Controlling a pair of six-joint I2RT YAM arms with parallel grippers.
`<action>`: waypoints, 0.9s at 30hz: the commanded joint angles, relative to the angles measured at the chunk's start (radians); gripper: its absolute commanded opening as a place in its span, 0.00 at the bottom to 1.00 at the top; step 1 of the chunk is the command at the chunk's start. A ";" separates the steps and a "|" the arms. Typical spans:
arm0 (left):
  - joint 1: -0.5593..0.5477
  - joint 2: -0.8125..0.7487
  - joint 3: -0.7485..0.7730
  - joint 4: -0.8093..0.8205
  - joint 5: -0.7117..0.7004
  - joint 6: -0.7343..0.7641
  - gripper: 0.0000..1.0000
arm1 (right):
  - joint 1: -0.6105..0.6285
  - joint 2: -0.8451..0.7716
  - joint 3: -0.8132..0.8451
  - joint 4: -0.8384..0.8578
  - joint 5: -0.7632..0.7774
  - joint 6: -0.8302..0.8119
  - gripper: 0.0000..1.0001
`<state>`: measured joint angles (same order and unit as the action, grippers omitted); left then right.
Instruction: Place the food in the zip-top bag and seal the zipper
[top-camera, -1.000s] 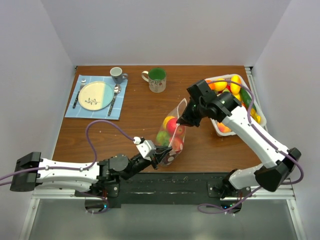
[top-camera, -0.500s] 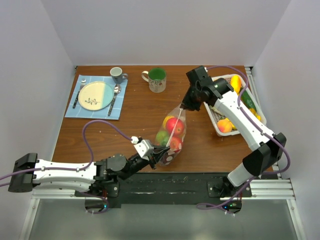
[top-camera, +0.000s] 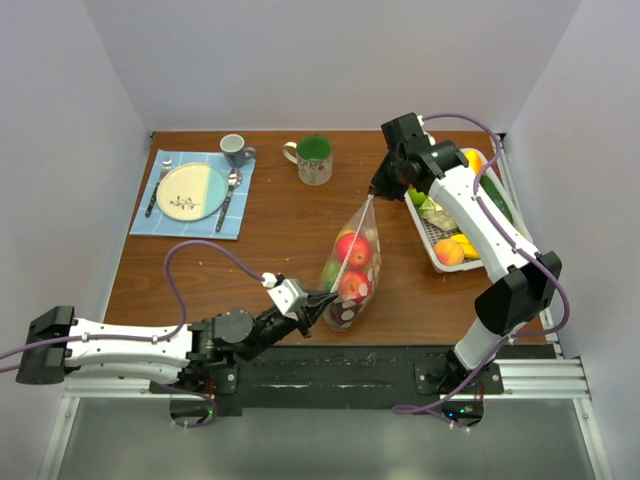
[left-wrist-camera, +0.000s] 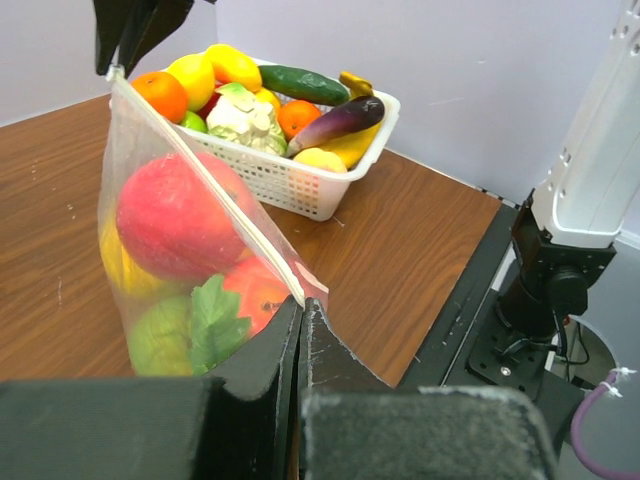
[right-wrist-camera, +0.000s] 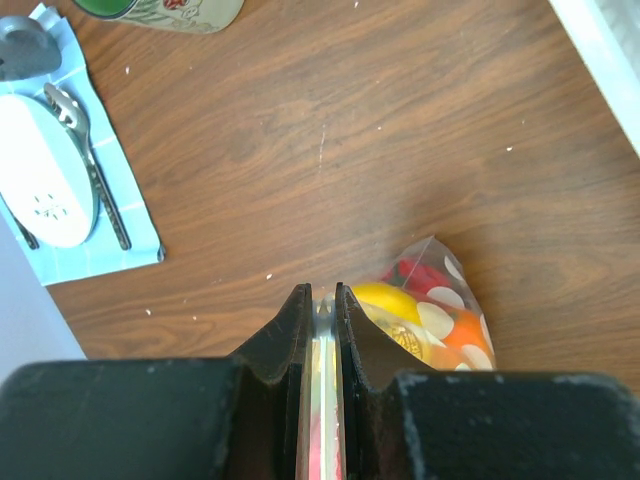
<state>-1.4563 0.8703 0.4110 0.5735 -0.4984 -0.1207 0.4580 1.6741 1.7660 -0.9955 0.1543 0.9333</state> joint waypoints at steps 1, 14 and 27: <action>-0.024 -0.022 0.023 0.048 0.040 -0.017 0.00 | -0.045 0.015 0.058 0.100 0.125 -0.022 0.02; -0.024 0.001 0.035 0.048 0.018 -0.022 0.00 | -0.084 0.035 0.124 0.072 0.241 -0.085 0.06; -0.021 -0.007 0.120 -0.119 -0.268 -0.095 0.46 | -0.084 0.117 0.131 0.201 0.096 -0.134 0.29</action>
<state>-1.4567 0.9123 0.4728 0.4995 -0.6643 -0.1627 0.4232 1.7599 1.8374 -0.9833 0.1947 0.8314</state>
